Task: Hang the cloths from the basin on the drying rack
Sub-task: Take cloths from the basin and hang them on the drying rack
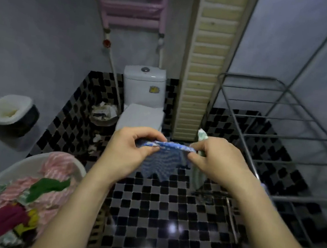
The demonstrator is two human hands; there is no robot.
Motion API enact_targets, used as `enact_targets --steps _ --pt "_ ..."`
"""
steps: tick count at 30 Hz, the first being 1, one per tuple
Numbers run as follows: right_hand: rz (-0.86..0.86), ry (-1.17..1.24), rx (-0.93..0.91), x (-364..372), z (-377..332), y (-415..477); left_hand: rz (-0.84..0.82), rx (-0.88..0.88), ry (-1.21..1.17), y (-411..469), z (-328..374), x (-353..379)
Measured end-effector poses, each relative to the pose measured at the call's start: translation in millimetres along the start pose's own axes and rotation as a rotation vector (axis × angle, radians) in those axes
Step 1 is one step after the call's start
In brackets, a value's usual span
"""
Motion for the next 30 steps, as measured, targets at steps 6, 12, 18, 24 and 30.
enact_targets --steps 6,12,18,24,30 --pt "0.476 0.647 0.173 -13 101 -67 -0.118 0.149 0.233 28 38 100" --pt "0.575 0.856 0.441 -27 170 -126 -0.415 0.043 0.127 47 57 191" --pt "0.654 0.483 0.626 -55 216 -189 -0.860 -0.067 -0.064 39 72 276" --pt "0.741 0.094 0.782 -77 243 -237 -1.033 -0.080 -0.104 12 89 344" --pt "0.581 0.017 0.763 -48 307 -224 -0.664 -0.120 0.039 38 61 388"
Point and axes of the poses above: each hand's wrist, its own y-axis towards the middle knuckle, its own x-axis out of the palm, z = x × y, the point moved 4 cm from there along y, towards the middle knuckle, and after that the axes turned 15 degrees about -x, right-handed, at the moved point
